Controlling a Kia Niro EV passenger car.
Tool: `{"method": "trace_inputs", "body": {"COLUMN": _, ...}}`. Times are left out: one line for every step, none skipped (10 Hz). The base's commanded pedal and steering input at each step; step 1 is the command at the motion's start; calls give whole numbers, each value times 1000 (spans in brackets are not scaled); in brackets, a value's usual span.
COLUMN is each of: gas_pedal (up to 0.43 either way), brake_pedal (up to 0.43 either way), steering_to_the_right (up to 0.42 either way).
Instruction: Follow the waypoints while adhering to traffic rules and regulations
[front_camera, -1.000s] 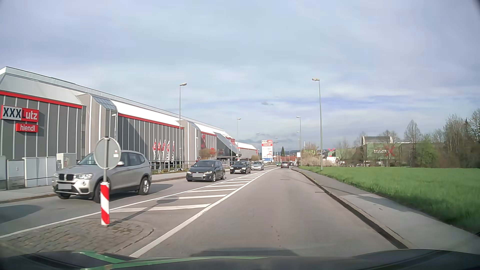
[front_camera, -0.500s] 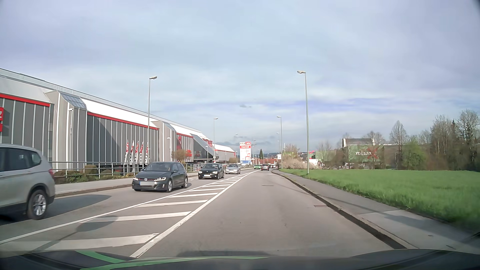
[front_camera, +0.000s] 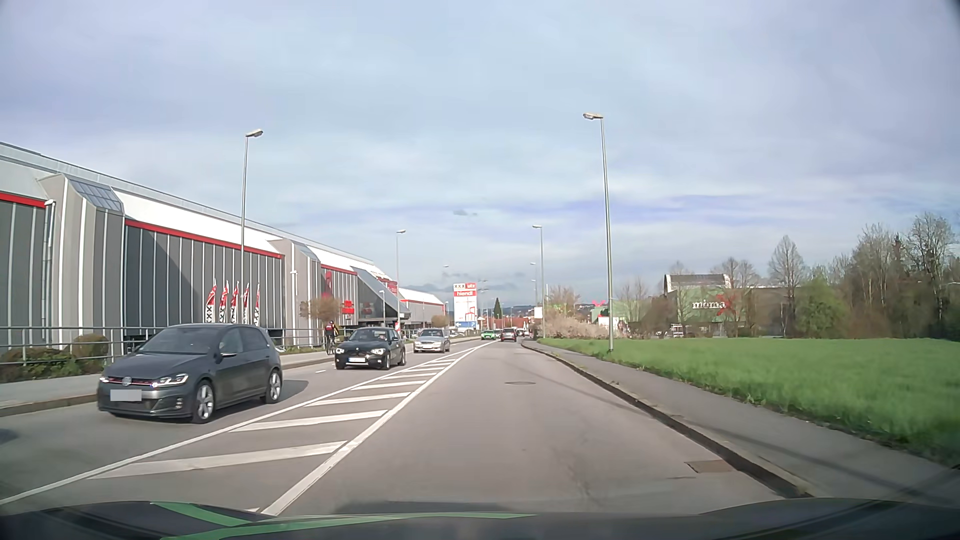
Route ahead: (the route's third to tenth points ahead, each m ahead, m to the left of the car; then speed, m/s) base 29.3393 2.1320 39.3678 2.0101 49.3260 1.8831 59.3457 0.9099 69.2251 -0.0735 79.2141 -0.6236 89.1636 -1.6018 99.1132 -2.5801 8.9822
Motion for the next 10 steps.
{"method": "trace_inputs", "body": {"gas_pedal": 299, "brake_pedal": 0, "steering_to_the_right": 22}}
{"method": "trace_inputs", "body": {"gas_pedal": 299, "brake_pedal": 0, "steering_to_the_right": 19}}
{"method": "trace_inputs", "body": {"gas_pedal": 299, "brake_pedal": 0, "steering_to_the_right": 14}}
{"method": "trace_inputs", "body": {"gas_pedal": 299, "brake_pedal": 0, "steering_to_the_right": 12}}
{"method": "trace_inputs", "body": {"gas_pedal": 299, "brake_pedal": 0, "steering_to_the_right": 9}}
{"method": "trace_inputs", "body": {"gas_pedal": 299, "brake_pedal": 0, "steering_to_the_right": 6}}
{"method": "trace_inputs", "body": {"gas_pedal": 299, "brake_pedal": 0, "steering_to_the_right": 6}}
{"method": "trace_inputs", "body": {"gas_pedal": 287, "brake_pedal": 0, "steering_to_the_right": 4}}
{"method": "trace_inputs", "body": {"gas_pedal": 287, "brake_pedal": 0, "steering_to_the_right": 4}}
{"method": "trace_inputs", "body": {"gas_pedal": 287, "brake_pedal": 0, "steering_to_the_right": 3}}
